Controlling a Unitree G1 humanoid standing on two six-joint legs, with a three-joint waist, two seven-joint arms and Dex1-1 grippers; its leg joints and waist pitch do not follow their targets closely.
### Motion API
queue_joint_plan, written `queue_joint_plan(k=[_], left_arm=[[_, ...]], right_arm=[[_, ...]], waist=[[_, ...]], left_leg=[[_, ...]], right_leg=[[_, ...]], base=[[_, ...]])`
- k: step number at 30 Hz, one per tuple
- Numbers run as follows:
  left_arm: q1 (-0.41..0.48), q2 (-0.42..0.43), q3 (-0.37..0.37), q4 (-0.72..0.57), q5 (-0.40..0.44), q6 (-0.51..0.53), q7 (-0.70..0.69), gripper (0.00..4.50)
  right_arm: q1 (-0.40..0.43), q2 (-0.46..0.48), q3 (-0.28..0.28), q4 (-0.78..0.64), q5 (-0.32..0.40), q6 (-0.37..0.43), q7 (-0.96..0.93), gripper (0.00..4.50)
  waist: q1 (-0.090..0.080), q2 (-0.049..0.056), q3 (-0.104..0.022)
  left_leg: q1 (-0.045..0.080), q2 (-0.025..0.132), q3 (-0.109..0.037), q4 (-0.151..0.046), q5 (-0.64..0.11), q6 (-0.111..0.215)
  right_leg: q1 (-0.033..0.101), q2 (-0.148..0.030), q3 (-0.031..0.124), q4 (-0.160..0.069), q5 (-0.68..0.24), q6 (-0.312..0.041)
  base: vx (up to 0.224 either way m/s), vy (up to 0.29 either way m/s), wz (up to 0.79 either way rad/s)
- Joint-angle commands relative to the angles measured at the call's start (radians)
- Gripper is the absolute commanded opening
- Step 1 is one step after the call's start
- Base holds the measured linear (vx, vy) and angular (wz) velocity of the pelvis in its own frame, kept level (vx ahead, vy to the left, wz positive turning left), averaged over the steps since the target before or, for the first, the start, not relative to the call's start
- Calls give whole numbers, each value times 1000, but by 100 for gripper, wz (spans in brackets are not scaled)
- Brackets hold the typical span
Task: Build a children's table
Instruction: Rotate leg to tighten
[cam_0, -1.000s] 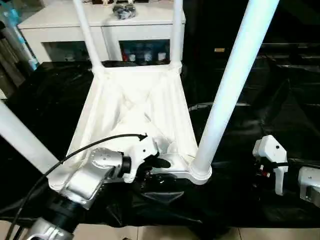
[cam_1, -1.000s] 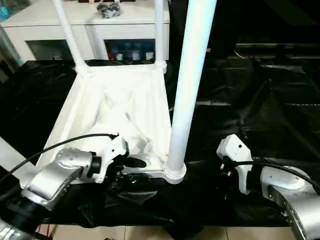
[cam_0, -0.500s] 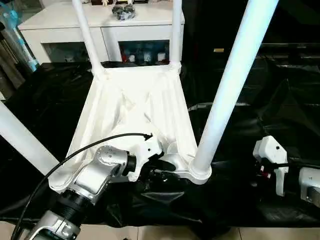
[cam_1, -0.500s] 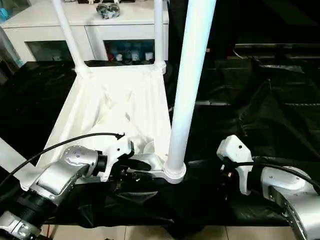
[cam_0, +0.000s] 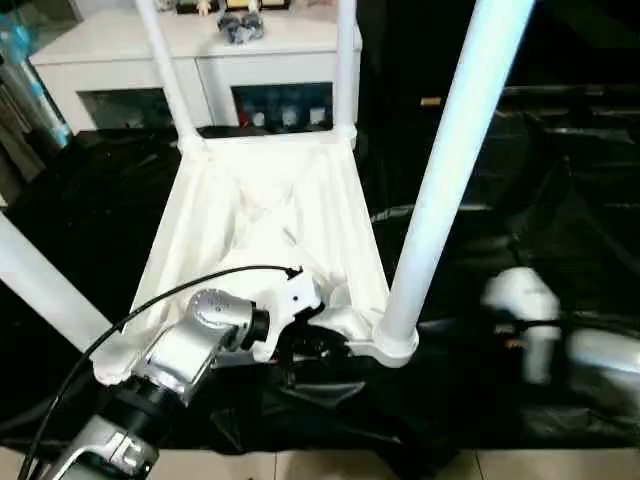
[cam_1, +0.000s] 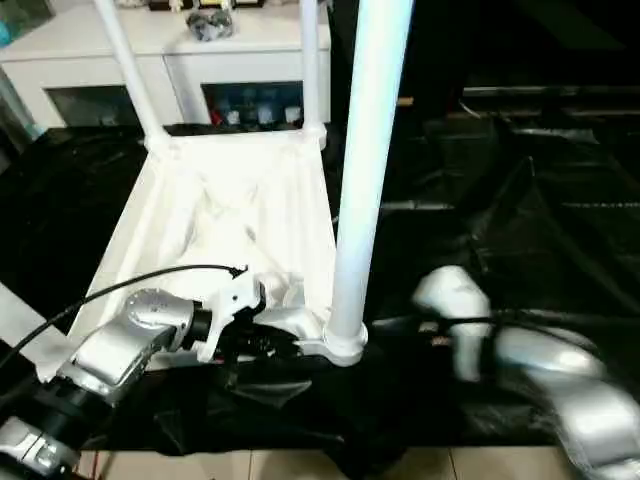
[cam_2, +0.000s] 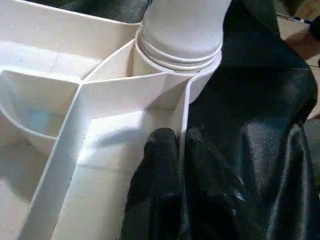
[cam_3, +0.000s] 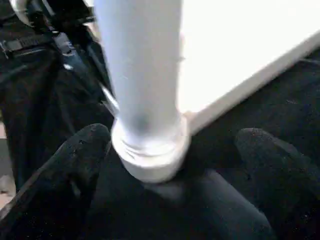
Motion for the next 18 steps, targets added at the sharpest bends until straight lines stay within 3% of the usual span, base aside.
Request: queue_joint_plan(k=[1, 2, 4, 5, 7, 9, 10, 13, 15, 18], left_arm=[[19, 20, 22, 12, 4, 30, 25, 10], [22, 23, 32, 6, 0, 36, 29, 4], [28, 31, 49, -13, -8, 42, 34, 4], [29, 32, 50, -15, -9, 42, 32, 4], [30, 37, 54, -24, -15, 41, 27, 4], [27, 39, 57, -27, -20, 39, 27, 4], [27, 39, 58, -26, -20, 38, 28, 4], [29, 42, 61, -30, -20, 40, 28, 4], [32, 44, 62, -36, -20, 44, 27, 0], [34, 48, 62, -40, -20, 47, 26, 0]], right_arm=[[-37, 17, 38, 41, -56, -39, -27, 450], [-62, 35, 64, 70, -88, -62, -39, 450], [-119, 72, 120, 130, -127, -93, -34, 450], [-128, 76, 127, 139, -128, -95, -29, 450], [-161, 92, 152, 176, -139, -109, -15, 450], [-201, 107, 178, 223, -158, -136, -9, 450], [-209, 110, 182, 232, -158, -141, -2, 450], [-232, 123, 193, 267, -169, -159, 5, 450], [-248, 133, 199, 295, -177, -175, 12, 414], [-271, 146, 211, 331, -183, -193, 21, 394]], waist=[[1, -25, -50], [-1, -24, -52], [-11, -35, -51], [-14, -32, -49], [-16, -44, -49], [-14, -49, -53], [-14, -46, -52], [-13, -49, -51], [-13, -50, -50], [-15, -51, -48]], left_leg=[[7, 57, -32, -81, -202, 58], [9, 57, -33, -80, -196, 55], [1, 54, -35, -81, -197, 55], [1, 54, -34, -82, -207, 54], [6, 56, -33, -80, -221, 51], [5, 57, -32, -79, -186, 57], [5, 57, -32, -78, -179, 59], [4, 57, -30, -77, -169, 70], [5, 57, -30, -77, -177, 67], [2, 56, -31, -78, -197, 59]], right_leg=[[31, -58, 34, -67, -303, -241], [30, -57, 33, -64, -291, -244], [33, -58, 31, -59, -293, -250], [31, -59, 31, -61, -306, -247], [28, -61, 34, -66, -338, -237], [30, -58, 35, -58, -271, -253], [29, -59, 35, -55, -256, -261], [31, -58, 35, -52, -227, -275], [31, -59, 35, -53, -237, -277], [32, -59, 36, -53, -269, -271]], base=[[0, 0, 0], [0, 0, 0], [0, 0, 0], [0, 0, 0], [0, 0, 0], [0, 0, 0], [0, 0, 0], [0, 0, 0], [0, 0, 0], [0, 0, 0]])
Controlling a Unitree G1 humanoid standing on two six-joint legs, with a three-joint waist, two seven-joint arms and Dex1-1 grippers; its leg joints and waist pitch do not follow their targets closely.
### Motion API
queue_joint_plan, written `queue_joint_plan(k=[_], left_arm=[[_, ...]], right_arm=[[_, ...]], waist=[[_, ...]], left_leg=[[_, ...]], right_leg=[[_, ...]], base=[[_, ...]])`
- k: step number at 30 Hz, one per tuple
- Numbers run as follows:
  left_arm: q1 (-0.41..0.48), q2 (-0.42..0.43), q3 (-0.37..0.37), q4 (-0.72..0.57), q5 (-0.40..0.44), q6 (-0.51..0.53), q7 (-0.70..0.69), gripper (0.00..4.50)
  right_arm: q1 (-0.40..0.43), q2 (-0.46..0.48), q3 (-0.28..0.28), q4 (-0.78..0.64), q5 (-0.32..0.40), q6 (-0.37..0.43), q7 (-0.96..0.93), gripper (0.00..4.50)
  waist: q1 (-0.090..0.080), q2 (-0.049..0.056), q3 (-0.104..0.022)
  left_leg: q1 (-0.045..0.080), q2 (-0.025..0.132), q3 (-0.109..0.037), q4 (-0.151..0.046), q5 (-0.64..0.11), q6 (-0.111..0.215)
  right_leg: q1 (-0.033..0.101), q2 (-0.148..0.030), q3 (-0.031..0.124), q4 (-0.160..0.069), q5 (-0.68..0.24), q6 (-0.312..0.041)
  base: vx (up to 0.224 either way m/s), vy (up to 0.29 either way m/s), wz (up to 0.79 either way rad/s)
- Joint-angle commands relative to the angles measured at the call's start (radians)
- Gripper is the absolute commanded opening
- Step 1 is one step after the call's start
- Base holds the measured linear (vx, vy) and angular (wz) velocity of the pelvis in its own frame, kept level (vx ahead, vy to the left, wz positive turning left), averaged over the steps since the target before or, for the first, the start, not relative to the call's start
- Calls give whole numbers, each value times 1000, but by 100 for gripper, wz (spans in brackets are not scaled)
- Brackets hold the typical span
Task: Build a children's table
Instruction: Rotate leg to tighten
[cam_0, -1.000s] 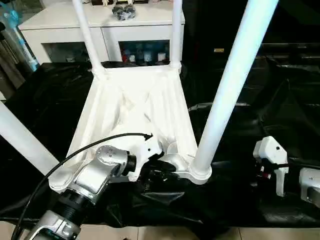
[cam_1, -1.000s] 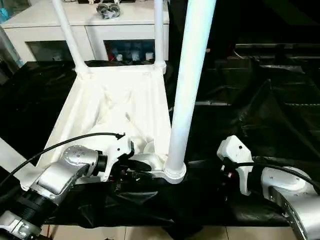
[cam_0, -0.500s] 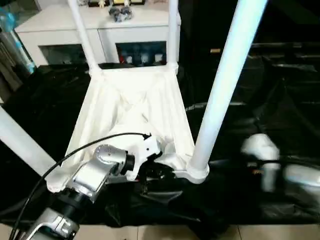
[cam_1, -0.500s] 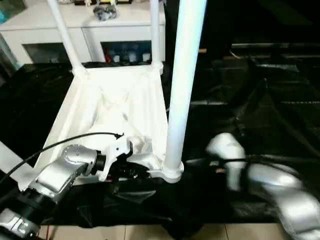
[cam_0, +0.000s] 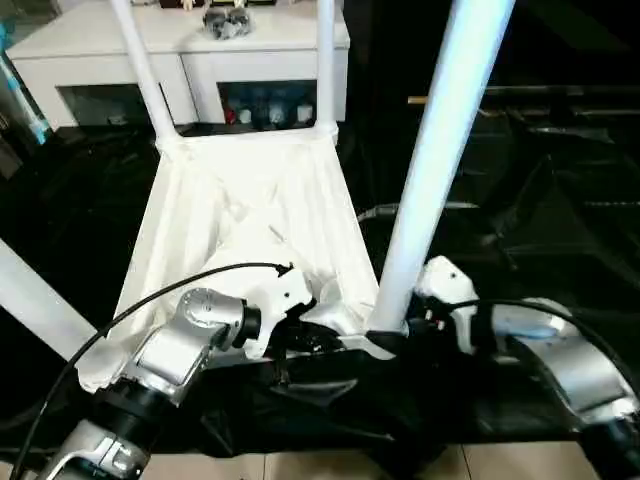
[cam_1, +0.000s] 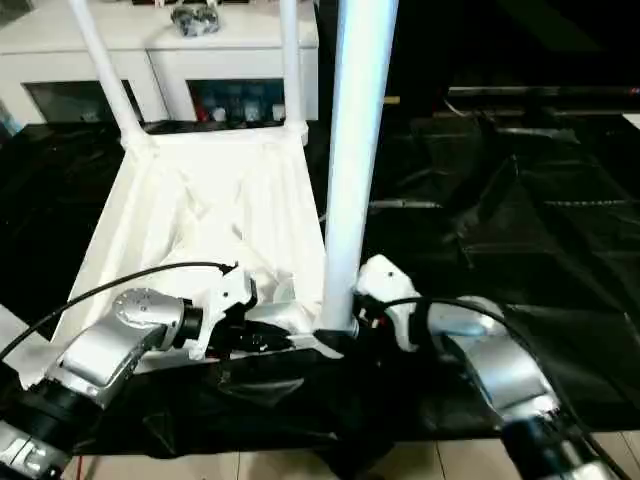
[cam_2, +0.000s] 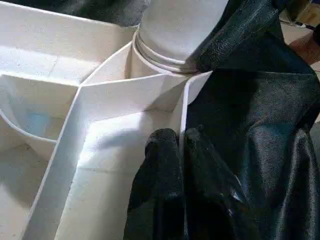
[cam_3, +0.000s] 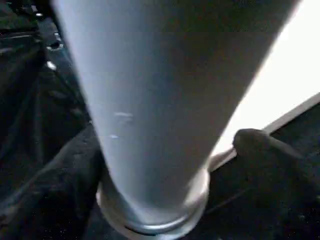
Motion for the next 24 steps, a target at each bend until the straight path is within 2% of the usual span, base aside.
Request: queue_joint_plan(k=[1, 3, 5, 8, 14, 17, 18, 19, 21, 22, 24], left_arm=[[15, 16, 26, 2, -11, 17, 11, 0], [15, 19, 25, 3, -10, 18, 11, 0], [14, 21, 25, 4, -9, 18, 11, 0], [13, 21, 25, 6, -8, 18, 12, 0], [6, 13, 32, 27, 5, 23, 45, 0], [-12, -17, 47, 54, 15, 27, 108, 0], [-25, -38, 57, 66, 17, 34, 140, 0], [-40, -61, 67, 82, 19, 39, 175, 0], [-72, -105, 81, 114, 25, 52, 239, 0], [-89, -126, 85, 133, 34, 55, 274, 0], [-131, -177, 100, 185, 56, 57, 374, 0]], right_arm=[[-25, 3, 9, 29, -22, -16, -1, 379], [-39, 6, 21, 50, -27, -28, 8, 379], [-50, 13, 26, 66, -28, -33, 14, 351], [-63, 23, 29, 86, -31, -39, 21, 339], [-73, 53, 23, 128, -28, -44, 4, 280], [-85, 107, -7, 198, -32, -61, -81, 262], [-91, 133, -20, 229, -33, -62, -120, 253], [-97, 163, -32, 262, -35, -61, -163, 243], [-108, 215, -49, 316, -35, -59, -234, 234], [-115, 243, -55, 337, -36, -54, -270, 230], [-133, 302, -60, 382, -46, -49, -348, 212]], waist=[[8, -22, -53], [10, -22, -55], [8, -24, -57], [10, -23, -56], [10, -24, -56], [6, -24, -54], [5, -26, -54], [5, -23, -54], [7, -27, -57], [7, -25, -53], [6, -24, -55]], left_leg=[[-2, 55, -33, -80, -210, 53], [5, 56, -32, -78, -221, 44], [-1, 54, -32, -77, -203, 48], [0, 54, -32, -78, -204, 52], [4, 54, -31, -79, -226, 43], [0, 53, -33, -82, -246, 31], [3, 52, -32, -81, -255, 24], [5, 51, -33, -81, -260, 21], [9, 50, -31, -79, -255, 12], [9, 48, -31, -80, -273, 9], [12, 47, -31, -79, -288, 0]], right_leg=[[39, -59, 34, -65, -298, -258], [35, -60, 37, -68, -320, -249], [37, -58, 37, -63, -284, -256], [36, -56, 36, -63, -278, -257], [31, -54, 36, -65, -295, -256], [31, -55, 33, -70, -344, -244], [27, -54, 34, -72, -366, -236], [25, -54, 34, -73, -376, -234], [22, -53, 36, -74, -367, -233], [19, -52, 34, -79, -392, -228], [17, -53, 34, -83, -421, -220]], base=[[0, 0, 0], [0, 0, 0], [0, 0, 0], [0, 0, 0], [0, 0, 0], [0, 0, 0], [0, 0, 0], [0, 0, 0], [0, 0, 0], [0, 0, 0], [0, 0, 0]])
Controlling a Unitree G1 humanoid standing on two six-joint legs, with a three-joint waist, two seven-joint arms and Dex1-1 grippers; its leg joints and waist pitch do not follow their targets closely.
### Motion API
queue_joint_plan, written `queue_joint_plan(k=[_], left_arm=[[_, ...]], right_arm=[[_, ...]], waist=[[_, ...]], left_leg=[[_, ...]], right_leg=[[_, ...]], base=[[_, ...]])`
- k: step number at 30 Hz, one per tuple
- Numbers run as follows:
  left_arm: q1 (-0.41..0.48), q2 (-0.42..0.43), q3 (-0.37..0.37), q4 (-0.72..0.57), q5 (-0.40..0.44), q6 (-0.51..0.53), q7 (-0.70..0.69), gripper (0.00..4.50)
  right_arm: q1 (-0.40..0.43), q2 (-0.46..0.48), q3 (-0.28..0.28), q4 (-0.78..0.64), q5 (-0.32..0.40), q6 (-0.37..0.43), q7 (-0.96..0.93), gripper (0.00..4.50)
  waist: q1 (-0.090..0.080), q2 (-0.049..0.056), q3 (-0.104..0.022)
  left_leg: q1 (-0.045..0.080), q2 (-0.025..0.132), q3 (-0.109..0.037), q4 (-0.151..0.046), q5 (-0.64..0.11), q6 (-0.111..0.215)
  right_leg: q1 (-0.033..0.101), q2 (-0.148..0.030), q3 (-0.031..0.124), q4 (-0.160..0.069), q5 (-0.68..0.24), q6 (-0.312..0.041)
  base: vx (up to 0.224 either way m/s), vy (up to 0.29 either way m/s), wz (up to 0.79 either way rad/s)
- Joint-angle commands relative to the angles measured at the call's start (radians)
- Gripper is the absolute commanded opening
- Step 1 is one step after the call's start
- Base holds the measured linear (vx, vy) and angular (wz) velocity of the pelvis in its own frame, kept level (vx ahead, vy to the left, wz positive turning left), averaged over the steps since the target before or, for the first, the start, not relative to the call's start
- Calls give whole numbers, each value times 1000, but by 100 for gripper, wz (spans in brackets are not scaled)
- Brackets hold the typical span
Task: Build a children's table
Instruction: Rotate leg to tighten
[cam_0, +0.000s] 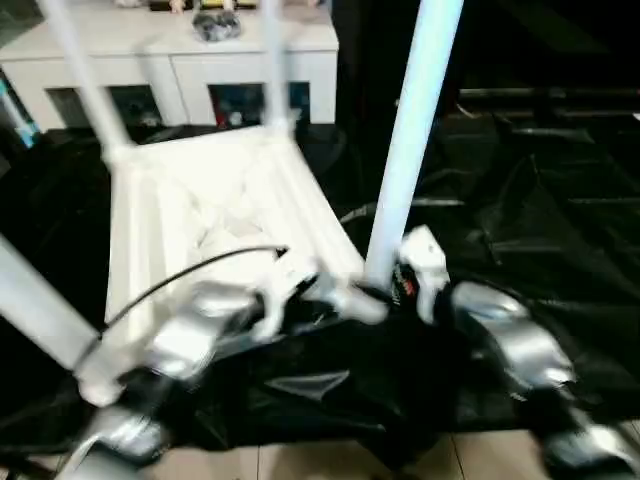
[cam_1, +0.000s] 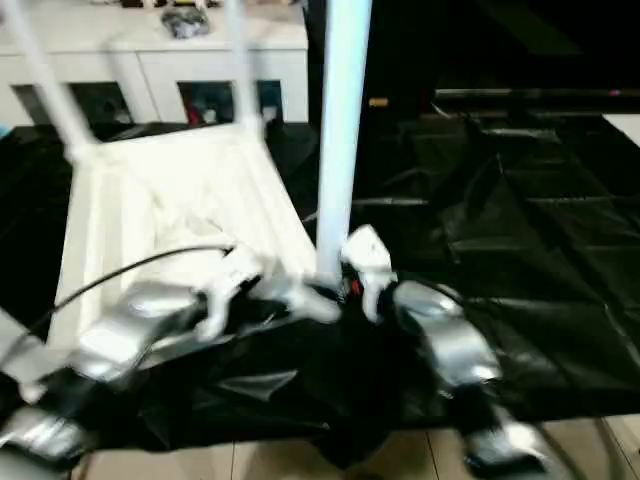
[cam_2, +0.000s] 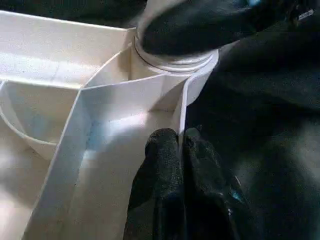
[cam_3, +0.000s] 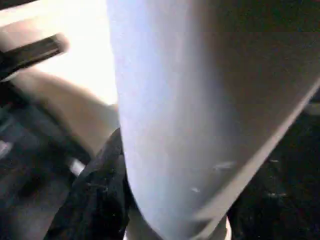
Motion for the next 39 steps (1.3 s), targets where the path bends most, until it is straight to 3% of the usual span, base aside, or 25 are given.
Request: queue_joint_plan(k=[1, 5, 9, 12, 14, 17, 22, 24, 29, 34, 39], left_arm=[[-58, -64, 59, 73, 16, 4, 181, 0], [-87, -123, 43, 106, 39, -19, 224, 0], [-62, -105, -1, 78, 51, -61, 151, 0], [-36, -78, -19, 46, 36, -80, 76, 0], [-24, -64, -26, 33, 27, -103, 36, 0], [-2, -39, -29, 6, 4, -112, -35, 0], [39, 44, -43, -60, -47, -119, -200, 0], [47, 64, -36, -78, -77, -119, -263, 0], [46, 96, -40, -86, -95, -108, -345, 0], [43, 127, -60, -99, -106, -82, -420, 0], [32, 126, -52, -86, -102, -86, -441, 0]], right_arm=[[2, 68, 30, 82, -33, 45, -102, 206], [-38, 142, 43, 161, -75, 58, -201, 200], [-38, 141, 25, 157, -56, 6, -159, 200], [-37, 121, -5, 146, -24, -15, -106, 266], [-35, 105, -10, 132, -17, -15, -78, 270], [-33, 64, -8, 107, -11, -17, -10, 291], [23, -93, 67, -26, 16, -15, 282, 342], [40, -144, 88, -74, 27, -5, 370, 358], [56, -205, 121, -113, 20, -33, 481, 358], [49, -220, 138, -117, 18, -25, 512, 319], [48, -216, 141, -116, 12, -23, 524, 278]], waist=[[3, -13, -51], [4, -16, -52], [6, -16, -52], [5, -16, -53], [5, -17, -53], [11, -15, -53], [19, -17, -56], [29, -20, -59], [40, -20, -56], [49, -19, -51], [50, -19, -54]], left_leg=[[11, 45, -31, -80, -293, 3], [8, 46, -33, -82, -287, 8], [5, 48, -35, -86, -296, 19], [1, 50, -36, -88, -298, 25], [2, 50, -34, -87, -294, 28], [2, 53, -31, -86, -273, 39], [1, 58, -30, -86, -239, 60], [3, 57, -25, -80, -180, 87], [4, 59, -22, -79, -154, 100], [11, 61, -24, -85, -208, 62], [9, 60, -24, -85, -196, 54]], right_leg=[[28, -52, 33, -89, -435, -202], [28, -54, 31, -92, -443, -186], [29, -56, 31, -93, -440, -178], [32, -57, 31, -88, -420, -185], [31, -56, 32, -89, -411, -191], [31, -58, 35, -87, -377, -207], [39, -57, 34, -73, -292, -232], [41, -56, 36, -62, -202, -260], [40, -58, 37, -61, -192, -277], [35, -57, 38, -69, -285, -255], [38, -57, 38, -64, -244, -260]], base=[[0, 0, 0], [0, 0, 0], [0, 0, 0], [0, 0, 0], [0, 0, 0], [0, 0, 0], [0, 0, 0], [0, 0, 0], [0, 0, 0], [0, 0, 0], [0, 0, 0]])
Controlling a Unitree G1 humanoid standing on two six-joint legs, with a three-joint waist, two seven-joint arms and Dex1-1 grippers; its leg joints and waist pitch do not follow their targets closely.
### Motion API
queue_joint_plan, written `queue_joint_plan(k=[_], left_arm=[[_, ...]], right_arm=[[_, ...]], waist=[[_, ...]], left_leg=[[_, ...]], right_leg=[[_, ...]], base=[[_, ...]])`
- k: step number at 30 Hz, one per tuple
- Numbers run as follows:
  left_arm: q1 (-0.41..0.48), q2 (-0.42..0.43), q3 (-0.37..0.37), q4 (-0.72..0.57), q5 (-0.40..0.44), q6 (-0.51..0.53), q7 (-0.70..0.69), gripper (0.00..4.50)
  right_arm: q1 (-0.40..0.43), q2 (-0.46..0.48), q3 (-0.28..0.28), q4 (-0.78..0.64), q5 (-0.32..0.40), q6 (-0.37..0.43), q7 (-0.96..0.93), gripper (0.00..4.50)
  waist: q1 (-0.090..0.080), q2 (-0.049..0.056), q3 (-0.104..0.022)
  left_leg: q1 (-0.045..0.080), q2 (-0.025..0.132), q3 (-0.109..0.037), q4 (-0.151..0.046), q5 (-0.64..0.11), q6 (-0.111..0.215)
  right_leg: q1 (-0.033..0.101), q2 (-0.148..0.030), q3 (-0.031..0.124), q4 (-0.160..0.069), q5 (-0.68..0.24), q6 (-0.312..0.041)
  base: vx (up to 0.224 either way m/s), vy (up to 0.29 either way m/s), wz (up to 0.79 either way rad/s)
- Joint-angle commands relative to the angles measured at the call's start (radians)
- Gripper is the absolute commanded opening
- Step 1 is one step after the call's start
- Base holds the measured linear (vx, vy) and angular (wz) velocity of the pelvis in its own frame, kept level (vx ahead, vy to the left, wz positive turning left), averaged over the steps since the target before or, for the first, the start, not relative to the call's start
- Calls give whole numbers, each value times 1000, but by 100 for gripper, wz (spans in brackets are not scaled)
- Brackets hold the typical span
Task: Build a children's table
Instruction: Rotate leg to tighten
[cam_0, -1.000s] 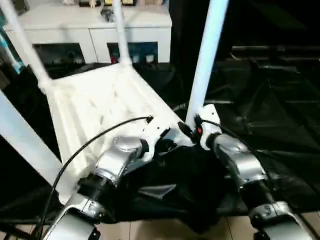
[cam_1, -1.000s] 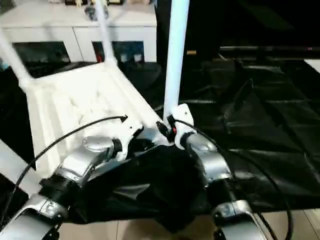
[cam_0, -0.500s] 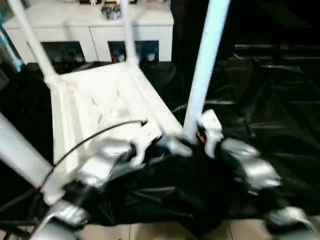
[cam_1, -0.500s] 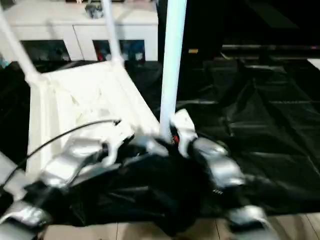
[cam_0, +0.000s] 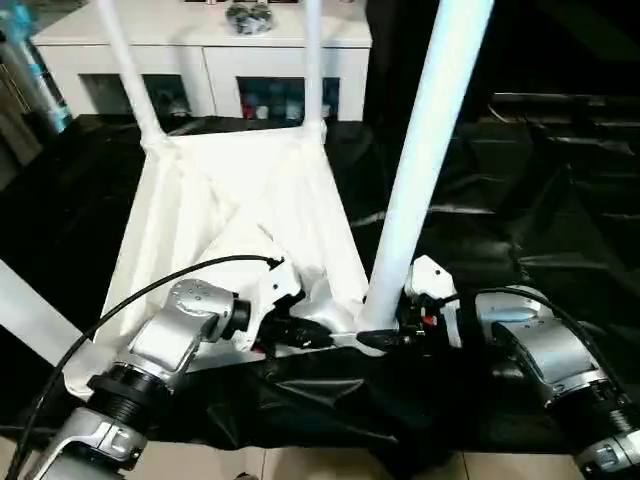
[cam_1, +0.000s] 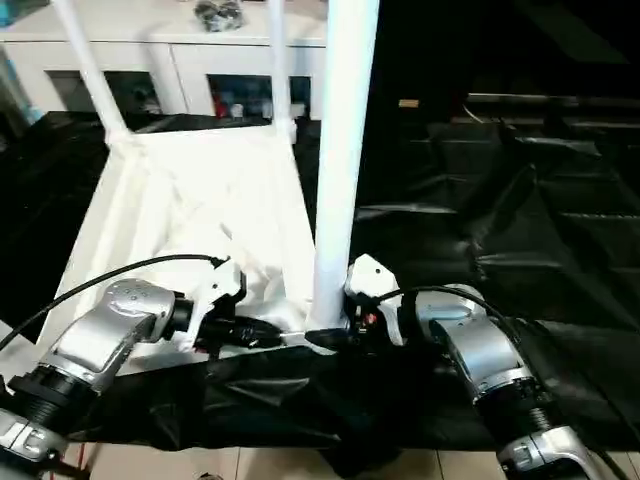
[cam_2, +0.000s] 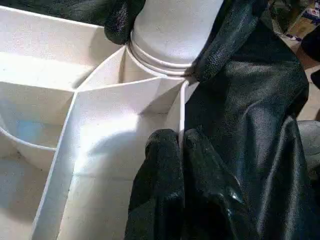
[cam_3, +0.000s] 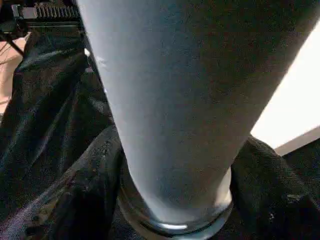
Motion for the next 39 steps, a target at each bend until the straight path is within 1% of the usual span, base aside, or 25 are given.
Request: queue_joint_plan(k=[1, 5, 6, 9, 10, 12, 14, 15, 16, 17, 18, 19, 20, 21, 22, 23, 25, 27, 28, 29, 31, 33, 34, 36, 39], left_arm=[[-20, -20, -22, -31, -45, -4, -63, 0], [-24, -19, -19, -26, -45, -2, -68, 0], [-24, -19, -19, -25, -46, 1, -70, 0], [-21, -22, -15, -21, -46, 0, -68, 0], [-21, -25, -13, -15, -41, -2, -57, 0], [-25, -33, -12, 2, -22, -7, -24, 0], [-39, -54, -9, 44, 17, -23, 51, 0], [-54, -81, 2, 79, 35, -30, 113, 0], [-67, -103, 13, 103, 43, -30, 158, 0], [-70, -107, 15, 106, 44, -28, 166, 0], [-100, -159, 36, 141, 56, -7, 262, 0], [-100, -159, 36, 141, 56, -7, 262, 0], [-122, -196, 49, 163, 63, 9, 327, 0], [-140, -226, 60, 180, 69, 23, 380, 0], [-163, -268, 80, 208, 76, 37, 458, 0], [-171, -284, 86, 218, 77, 39, 485, 0], [-177, -298, 89, 226, 80, 36, 501, 0], [-180, -312, 89, 231, 84, 28, 506, 0], [-172, -315, 80, 221, 85, 19, 489, 0], [-166, -314, 75, 216, 86, 16, 479, 0], [-149, -300, 64, 198, 85, 4, 447, 0], [-133, -282, 57, 184, 82, -9, 408, 0], [-126, -273, 54, 177, 80, -15, 389, 0], [-117, -257, 48, 167, 76, -24, 360, 0], [-98, -218, 38, 140, 59, -33, 279, 0]], right_arm=[[0, 8, 30, -11, -14, 11, 16, 274], [3, 11, 29, -15, -7, 24, 26, 270], [5, 11, 29, -17, -3, 28, 30, 268], [13, 16, 28, -19, 4, 34, 30, 267], [17, 25, 21, -17, 10, 38, 19, 267], [19, 45, 8, -5, 10, 33, -15, 267], [17, 91, -22, 31, 3, 22, -101, 267], [6, 129, -45, 71, -7, 28, -182, 267], [-2, 158, -60, 102, -15, 33, -243, 267], [-4, 163, -63, 108, -16, 34, -253, 267], [-22, 222, -85, 170, -33, 47, -369, 267], [-22, 222, -85, 170, -33, 47, -369, 267], [-33, 259, -92, 202, -42, 50, -426, 266], [-42, 289, -94, 221, -49, 54, -464, 266], [-57, 331, -92, 244, -66, 56, -521, 266], [-64, 347, -90, 253, -73, 59, -543, 266], [-71, 365, -89, 263, -82, 60, -561, 266], [-79, 382, -87, 273, -93, 57, -574, 266], [-81, 388, -85, 273, -92, 36, -558, 266], [-82, 390, -93, 275, -88, 26, -565, 301], [-82, 386, -116, 266, -60, 35, -546, 336], [-77, 364, -119, 245, -60, 34, -515, 338], [-74, 352, -116, 234, -62, 32, -499, 359], [-67, 328, -108, 211, -67, 24, -465, 379], [-46, 261, -84, 149, -54, 17, -345, 379]], waist=[[-3, -15, -55], [-3, -16, -55], [-2, -14, -54], [-3, -15, -54], [-3, -13, -55], [-3, -14, -53], [-4, -14, -51], [-9, -13, -48], [-12, -14, -47], [-13, -16, -47], [-13, -16, -49], [-19, -15, -45], [-23, -16, -47], [-25, -7, -46], [-32, -14, -45], [-36, -11, -45], [-37, -14, -48], [-36, -15, -47], [-35, -12, -48], [-35, -13, -48], [-35, -11, -48], [-35, -10, -48], [-35, -12, -47], [-38, -12, -48], [-33, -12, -51]], left_leg=[[12, 59, -26, -79, -189, 57], [12, 59, -25, -78, -179, 65], [11, 59, -25, -79, -179, 65], [12, 59, -25, -79, -184, 62], [12, 59, -25, -79, -183, 62], [13, 59, -26, -80, -191, 57], [13, 58, -26, -82, -206, 49], [14, 56, -27, -83, -241, 28], [16, 54, -27, -84, -258, 20], [18, 53, -31, -84, -283, 4], [18, 53, -32, -84, -284, -1], [16, 53, -34, -87, -295, -10], [16, 53, -37, -88, -311, -16], [18, 51, -37, -88, -321, -19], [19, 50, -36, -87, -340, -19], [19, 48, -37, -86, -342, -19], [14, 46, -38, -85, -336, -9], [13, 47, -38, -86, -335, 3], [14, 48, -38, -86, -332, 7], [12, 49, -39, -87, -330, 9], [11, 50, -38, -89, -334, 11], [10, 51, -39, -90, -340, 13], [9, 51, -40, -91, -341, 14], [10, 52, -38, -91, -342, 15], [9, 54, -35, -90, -303, 34]], right_leg=[[41, -56, 40, -64, -231, -259], [42, -56, 40, -63, -224, -262], [42, -56, 39, -64, -226, -263], [42, -55, 39, -64, -234, -261], [41, -55, 40, -64, -231, -261], [40, -55, 40, -67, -244, -258], [39, -55, 40, -70, -270, -251], [34, -55, 39, -76, -331, -238], [32, -55, 39, -81, -362, -230], [33, -58, 37, -86, -424, -211], [33, -58, 36, -85, -436, -203], [30, -58, 36, -89, -456, -193], [32, -57, 33, -89, -471, -182], [28, -57, 34, -90, -474, -181], [25, -55, 33, -98, -491, -174], [25, -56, 32, -100, -498, -172], [28, -56, 31, -102, -513, -160], [26, -57, 31, -105, -518, -154], [25, -57, 31, -105, -508, -154], [26, -57, 31, -103, -499, -157], [26, -56, 31, -101, -477, -166], [28, -57, 31, -99, -469, -172], [29, -57, 31, -100, -469, -172], [28, -57, 33, -98, -454, -177], [32, -57, 36, -93, -396, -193]], base=[[0, 0, 0], [0, 0, 0], [0, 0, 0], [0, 0, 0], [0, 0, 0], [0, 0, 0], [0, 0, 0], [0, 0, 0], [0, 0, 0], [0, 0, 0], [0, 0, 0], [0, 0, 0], [0, 0, 0], [0, 0, 0], [0, 0, 0], [0, 0, 0], [0, 0, 0], [0, 0, 0], [0, 0, 0], [0, 0, 0], [0, 0, 0], [0, 0, 0], [0, 0, 0], [0, 0, 0], [0, 0, 0]])
